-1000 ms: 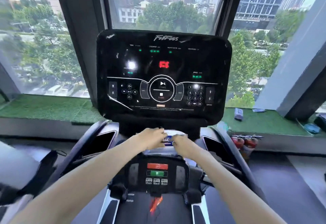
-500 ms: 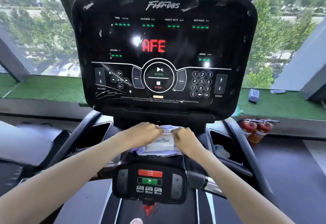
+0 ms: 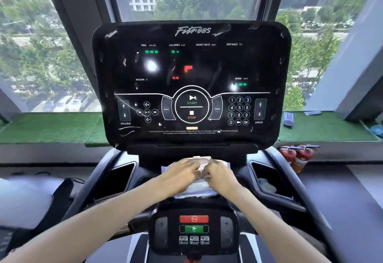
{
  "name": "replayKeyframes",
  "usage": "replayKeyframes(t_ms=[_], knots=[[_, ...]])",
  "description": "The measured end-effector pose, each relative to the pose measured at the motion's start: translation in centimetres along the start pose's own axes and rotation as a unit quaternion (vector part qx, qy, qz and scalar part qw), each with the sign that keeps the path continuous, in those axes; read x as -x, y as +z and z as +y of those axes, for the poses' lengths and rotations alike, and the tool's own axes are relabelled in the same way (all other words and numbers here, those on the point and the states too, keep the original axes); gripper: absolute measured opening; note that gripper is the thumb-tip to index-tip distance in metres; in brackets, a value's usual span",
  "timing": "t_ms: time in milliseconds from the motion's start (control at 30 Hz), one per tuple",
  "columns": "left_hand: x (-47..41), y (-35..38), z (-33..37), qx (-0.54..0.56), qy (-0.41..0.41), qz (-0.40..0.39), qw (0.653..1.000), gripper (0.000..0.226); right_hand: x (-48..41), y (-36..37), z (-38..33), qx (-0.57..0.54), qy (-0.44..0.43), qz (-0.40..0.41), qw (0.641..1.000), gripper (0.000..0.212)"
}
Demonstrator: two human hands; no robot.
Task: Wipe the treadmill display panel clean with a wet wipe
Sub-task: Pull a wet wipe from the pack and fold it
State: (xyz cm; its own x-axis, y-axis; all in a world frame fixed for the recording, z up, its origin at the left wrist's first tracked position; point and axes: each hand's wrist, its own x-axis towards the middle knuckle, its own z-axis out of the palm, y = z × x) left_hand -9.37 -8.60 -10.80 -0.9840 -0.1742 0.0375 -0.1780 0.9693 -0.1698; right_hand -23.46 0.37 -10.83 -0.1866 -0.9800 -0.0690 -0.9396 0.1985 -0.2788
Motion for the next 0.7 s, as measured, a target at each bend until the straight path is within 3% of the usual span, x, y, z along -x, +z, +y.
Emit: replayKeyframes(t_ms=[100,367,600,700], knots=[[-0.4,0.9,0.6,0.093,-0.088,-0.019,0.992,0.028,-0.1,0.3,0.2,-0.02,0.026,-0.003,0.999,0.029],[-1.2,0.6,1.0,0.168,-0.116,-0.017,0.979,0.027,0.2,0.6,0.8,-0.067,0.069,-0.006,0.995,0.025],[-1.2,0.2,1.4,0.13,-0.13,-0.078,0.98,0.018,0.3,0.6,0.9,-0.102,0.086,0.014,0.991,0.033],[-1.3,-0.2,1.8,0.112,-0.106,-0.105,0.982,0.026,0.1,0.2,0.8,-0.111,0.087,0.019,0.99,0.031]])
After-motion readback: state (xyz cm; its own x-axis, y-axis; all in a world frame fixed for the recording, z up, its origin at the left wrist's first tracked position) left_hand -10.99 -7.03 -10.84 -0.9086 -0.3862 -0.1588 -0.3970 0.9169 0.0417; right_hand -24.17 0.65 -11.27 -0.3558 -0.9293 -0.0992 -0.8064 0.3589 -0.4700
